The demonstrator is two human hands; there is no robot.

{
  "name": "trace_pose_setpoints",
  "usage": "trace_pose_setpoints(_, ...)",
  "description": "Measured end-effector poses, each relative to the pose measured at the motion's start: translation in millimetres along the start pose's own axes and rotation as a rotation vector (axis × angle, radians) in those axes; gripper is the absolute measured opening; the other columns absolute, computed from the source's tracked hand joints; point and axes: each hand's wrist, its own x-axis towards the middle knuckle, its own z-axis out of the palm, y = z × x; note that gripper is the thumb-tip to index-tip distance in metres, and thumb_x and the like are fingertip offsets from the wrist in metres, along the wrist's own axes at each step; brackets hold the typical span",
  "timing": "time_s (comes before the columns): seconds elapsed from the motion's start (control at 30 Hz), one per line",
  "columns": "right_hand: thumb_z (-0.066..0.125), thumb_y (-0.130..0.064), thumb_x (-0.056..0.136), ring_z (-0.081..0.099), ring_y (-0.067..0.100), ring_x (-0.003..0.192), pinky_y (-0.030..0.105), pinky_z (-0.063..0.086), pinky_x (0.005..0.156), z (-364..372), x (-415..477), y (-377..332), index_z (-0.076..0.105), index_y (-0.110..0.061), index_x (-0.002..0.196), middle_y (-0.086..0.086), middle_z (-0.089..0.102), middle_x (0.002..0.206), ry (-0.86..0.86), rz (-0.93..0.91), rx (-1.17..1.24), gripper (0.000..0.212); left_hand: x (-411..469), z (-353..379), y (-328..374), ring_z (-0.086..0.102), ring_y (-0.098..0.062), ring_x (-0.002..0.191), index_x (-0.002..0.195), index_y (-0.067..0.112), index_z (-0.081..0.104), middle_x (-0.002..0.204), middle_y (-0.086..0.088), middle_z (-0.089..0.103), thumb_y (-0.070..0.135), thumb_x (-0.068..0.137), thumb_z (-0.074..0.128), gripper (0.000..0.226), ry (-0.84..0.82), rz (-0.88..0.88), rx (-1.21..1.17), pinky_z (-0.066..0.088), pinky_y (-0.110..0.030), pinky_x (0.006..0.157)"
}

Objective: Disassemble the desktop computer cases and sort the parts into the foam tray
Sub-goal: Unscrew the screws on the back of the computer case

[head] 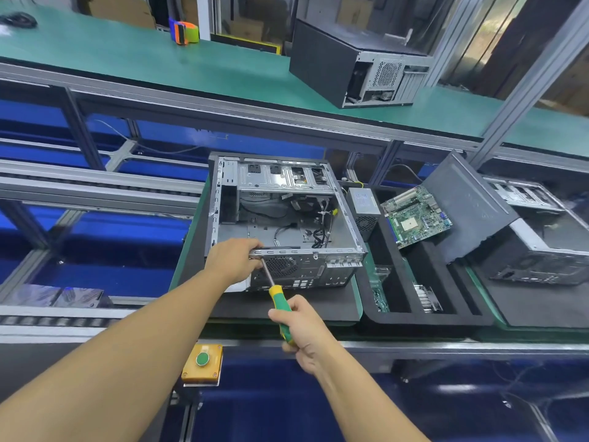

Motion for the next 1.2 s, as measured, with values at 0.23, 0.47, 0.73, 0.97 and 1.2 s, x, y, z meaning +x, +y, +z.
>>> trace_pose_setpoints(0.23,0.065,-0.025,0.098,0.057,0.016,0.055,0.025,0.048,0.043,-5,-5,-11,0.048,-0.018,0.104,0.008,0.058,0.087,-0.228,0.147,0.178,0.019,-1,-1,1,0.064,-0.018,0.104,0.12,0.041,0.062,0.11,0.012,0.071,0.048,0.089,0.068,0.033,-0.005,-0.004,0.005,0.049,-0.031,0.081)
trace_pose_setpoints(0.47,0.032,-0.033,0.096,0.037,0.015,0.052,0.021,0.02,0.041,-16,-9,-26,0.057,-0.001,0.109,0.007,0.049,0.071,-0.356,0.26,0.3,0.043,-1,-3,1,0.063,-0.019,0.108,0.121,0.041,0.062,0.112,0.012,0.07,0.047,0.088,0.069,0.034,-0.013,-0.008,-0.002,0.049,-0.032,0.084)
trace_pose_setpoints(0.73,0.05,-0.016,0.105,0.055,0.02,0.062,0.032,0.055,0.055,0,-13,-7,0.057,-0.003,0.105,0.011,0.05,0.082,-0.23,0.124,0.291,0.015,-1,-2,1,0.064,-0.02,0.106,0.121,0.041,0.063,0.11,0.011,0.071,0.046,0.089,0.068,0.032,0.0,0.0,0.0,0.048,-0.032,0.081)
trace_pose_setpoints(0.97,0.067,-0.018,0.091,0.053,0.014,0.054,0.022,0.043,0.042,21,-8,-2,0.039,-0.02,0.088,0.007,0.052,0.089,0.023,-0.011,-0.058,0.028,-1,-1,1,0.064,-0.02,0.103,0.12,0.04,0.064,0.109,0.01,0.071,0.045,0.091,0.067,0.03,0.007,0.025,-0.006,0.047,-0.032,0.08)
trace_pose_setpoints(1.2,0.049,-0.042,0.095,0.049,0.018,0.056,0.025,0.038,0.044,19,-3,-13,0.056,-0.006,0.103,0.009,0.056,0.078,-0.261,0.263,0.263,0.037,-1,0,-2,0.065,-0.019,0.101,0.118,0.04,0.064,0.104,0.012,0.072,0.043,0.09,0.067,0.028,0.016,0.033,-0.023,0.044,-0.03,0.075)
